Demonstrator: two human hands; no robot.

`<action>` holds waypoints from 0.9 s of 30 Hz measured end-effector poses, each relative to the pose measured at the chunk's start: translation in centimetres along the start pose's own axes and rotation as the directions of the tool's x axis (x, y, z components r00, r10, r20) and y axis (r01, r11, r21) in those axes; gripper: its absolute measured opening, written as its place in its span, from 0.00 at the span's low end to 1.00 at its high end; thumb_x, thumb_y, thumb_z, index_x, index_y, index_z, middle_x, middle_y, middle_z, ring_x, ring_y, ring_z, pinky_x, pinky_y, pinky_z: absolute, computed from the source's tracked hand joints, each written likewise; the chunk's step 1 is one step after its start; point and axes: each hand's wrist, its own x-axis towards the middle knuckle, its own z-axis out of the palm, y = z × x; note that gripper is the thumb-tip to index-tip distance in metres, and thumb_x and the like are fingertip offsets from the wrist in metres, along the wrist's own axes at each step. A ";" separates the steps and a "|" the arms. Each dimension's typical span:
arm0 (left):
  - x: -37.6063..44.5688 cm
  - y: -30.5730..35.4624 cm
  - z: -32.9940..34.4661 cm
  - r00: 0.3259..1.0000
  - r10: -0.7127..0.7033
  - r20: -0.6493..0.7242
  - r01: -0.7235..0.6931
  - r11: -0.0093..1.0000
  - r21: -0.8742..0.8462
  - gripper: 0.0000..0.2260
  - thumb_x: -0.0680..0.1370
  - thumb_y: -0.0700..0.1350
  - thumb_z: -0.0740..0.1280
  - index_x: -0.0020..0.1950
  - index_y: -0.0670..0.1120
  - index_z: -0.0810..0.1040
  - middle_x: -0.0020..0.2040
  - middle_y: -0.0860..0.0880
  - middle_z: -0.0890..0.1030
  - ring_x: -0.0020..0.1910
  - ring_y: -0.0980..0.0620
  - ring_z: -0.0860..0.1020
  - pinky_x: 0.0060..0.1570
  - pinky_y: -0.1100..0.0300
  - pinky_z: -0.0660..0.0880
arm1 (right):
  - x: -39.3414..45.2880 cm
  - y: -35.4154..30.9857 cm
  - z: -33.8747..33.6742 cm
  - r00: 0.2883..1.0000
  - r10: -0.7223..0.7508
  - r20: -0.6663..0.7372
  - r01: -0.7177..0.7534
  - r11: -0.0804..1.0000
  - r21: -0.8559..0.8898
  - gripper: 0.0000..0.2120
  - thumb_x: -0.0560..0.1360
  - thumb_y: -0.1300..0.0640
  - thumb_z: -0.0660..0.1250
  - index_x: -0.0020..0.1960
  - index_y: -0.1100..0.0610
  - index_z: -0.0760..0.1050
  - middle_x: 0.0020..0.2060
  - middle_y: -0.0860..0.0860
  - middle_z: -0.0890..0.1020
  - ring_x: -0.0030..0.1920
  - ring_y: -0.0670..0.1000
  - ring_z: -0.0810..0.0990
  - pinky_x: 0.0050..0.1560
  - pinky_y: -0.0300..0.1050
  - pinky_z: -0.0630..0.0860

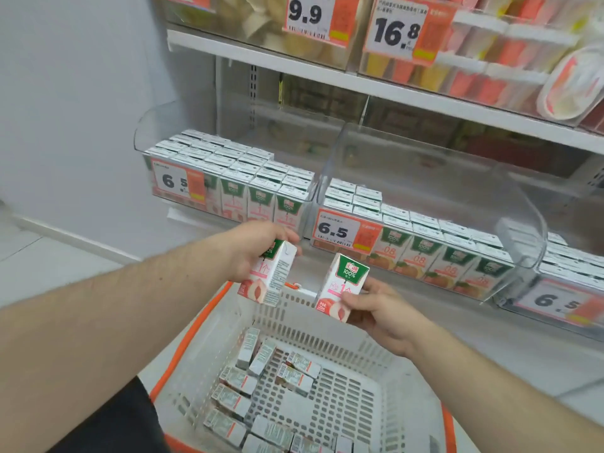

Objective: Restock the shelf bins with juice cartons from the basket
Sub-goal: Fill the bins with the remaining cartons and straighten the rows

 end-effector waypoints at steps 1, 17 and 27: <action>-0.2 0.3 -0.3 0.999 0.046 -0.005 -0.046 0.998 0.054 0.11 0.76 0.35 0.60 0.51 0.43 0.81 0.42 0.46 0.86 0.32 0.50 0.79 0.34 0.59 0.77 | 0.0 -0.6 0.4 1.000 -0.023 0.004 0.023 1.000 -0.016 0.14 0.76 0.71 0.65 0.59 0.62 0.76 0.45 0.58 0.85 0.41 0.54 0.84 0.47 0.47 0.80; -0.6 1.3 -3.2 0.862 0.416 0.290 -0.506 0.745 0.436 0.12 0.72 0.42 0.76 0.53 0.52 0.83 0.49 0.54 0.85 0.51 0.56 0.82 0.55 0.59 0.78 | 1.9 -7.0 6.9 0.957 -0.290 0.006 0.288 0.947 -0.142 0.19 0.64 0.61 0.75 0.54 0.61 0.80 0.44 0.56 0.86 0.39 0.52 0.78 0.38 0.44 0.69; -0.9 2.8 -6.1 0.784 0.609 0.120 -0.574 0.638 0.514 0.09 0.71 0.47 0.75 0.50 0.56 0.84 0.45 0.60 0.84 0.46 0.62 0.81 0.53 0.58 0.77 | 2.4 -13.3 10.5 0.882 -0.470 0.038 0.396 0.694 -0.602 0.26 0.65 0.37 0.65 0.62 0.44 0.76 0.53 0.47 0.80 0.44 0.46 0.79 0.37 0.37 0.73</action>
